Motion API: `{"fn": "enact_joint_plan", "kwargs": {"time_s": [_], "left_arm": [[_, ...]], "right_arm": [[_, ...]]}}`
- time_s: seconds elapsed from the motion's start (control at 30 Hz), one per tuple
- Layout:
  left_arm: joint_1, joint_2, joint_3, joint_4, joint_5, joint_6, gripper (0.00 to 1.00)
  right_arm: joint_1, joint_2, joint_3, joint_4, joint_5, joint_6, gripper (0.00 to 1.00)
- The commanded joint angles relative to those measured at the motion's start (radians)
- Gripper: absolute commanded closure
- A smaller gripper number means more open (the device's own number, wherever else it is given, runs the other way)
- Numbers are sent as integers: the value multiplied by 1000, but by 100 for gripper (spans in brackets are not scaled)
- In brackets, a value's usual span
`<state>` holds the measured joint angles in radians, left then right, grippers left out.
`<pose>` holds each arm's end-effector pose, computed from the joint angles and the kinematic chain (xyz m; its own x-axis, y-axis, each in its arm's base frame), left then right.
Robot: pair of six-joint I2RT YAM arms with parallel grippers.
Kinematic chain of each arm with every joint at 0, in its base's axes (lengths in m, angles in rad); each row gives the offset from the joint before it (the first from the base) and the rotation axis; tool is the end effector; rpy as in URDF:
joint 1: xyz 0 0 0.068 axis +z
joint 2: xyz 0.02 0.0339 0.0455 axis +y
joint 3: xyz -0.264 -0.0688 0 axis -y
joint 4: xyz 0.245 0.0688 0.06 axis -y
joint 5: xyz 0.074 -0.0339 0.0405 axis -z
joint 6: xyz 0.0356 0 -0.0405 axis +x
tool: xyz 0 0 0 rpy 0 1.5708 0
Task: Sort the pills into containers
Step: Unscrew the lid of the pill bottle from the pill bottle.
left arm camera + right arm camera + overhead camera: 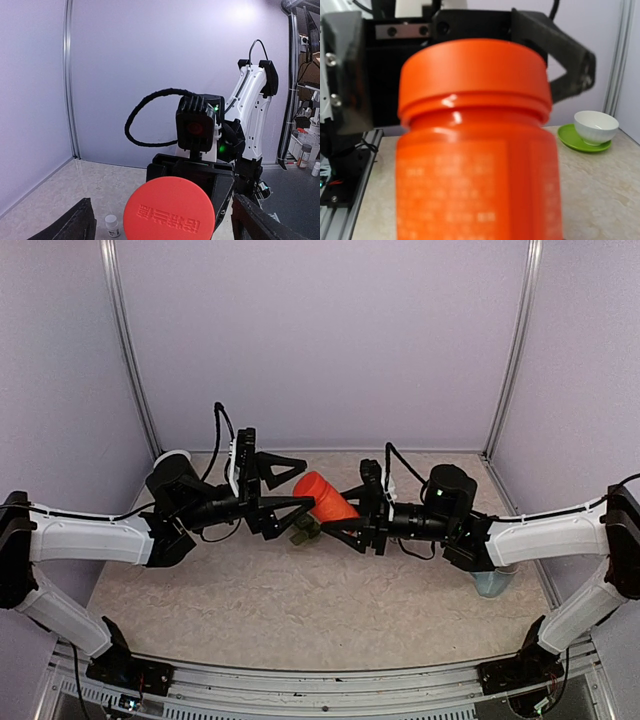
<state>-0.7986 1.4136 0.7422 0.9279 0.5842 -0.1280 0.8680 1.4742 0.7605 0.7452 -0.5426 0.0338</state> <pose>0.2009 -0.2344 0.2951 0.0518 -0.2058 -0.9772 0.9845 0.1750 0.0153 0.1950 0.2587 0.2645 -0.0130 0.0294 -0.9995 -0.9872 0.1588 0.0175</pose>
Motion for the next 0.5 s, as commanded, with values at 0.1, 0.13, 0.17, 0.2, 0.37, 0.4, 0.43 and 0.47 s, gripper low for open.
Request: {"fn": "enact_joint_plan", "kwargs": {"time_s": [0.1,0.13,0.17,0.2,0.37,0.4,0.43,0.47], "left_arm": [[9,7,14,-22,67,-5,16],[9,8,15,-20,70,-8,18],[10,11,15,-14,73,-11,20],[10,13,15,-8,76,-15,22],[10,18,17,1,83,-22,35],[10,18,17,-2,80,-21,38],[10,19,17,-3,78,-21,41],[10,17,17,-6,76,-20,44]], "right_arm": [[-6,-40,8,-5,-34,-33,72],[-6,-39,9,-8,-34,-35,72],[-6,-38,10,-11,-33,-37,72],[-7,-39,10,-12,-31,-38,72],[-7,-33,15,-16,-30,-40,72],[-7,-32,14,-16,-29,-40,72],[-7,-32,15,-16,-27,-40,72],[-7,-33,14,-17,-25,-40,72]]}}
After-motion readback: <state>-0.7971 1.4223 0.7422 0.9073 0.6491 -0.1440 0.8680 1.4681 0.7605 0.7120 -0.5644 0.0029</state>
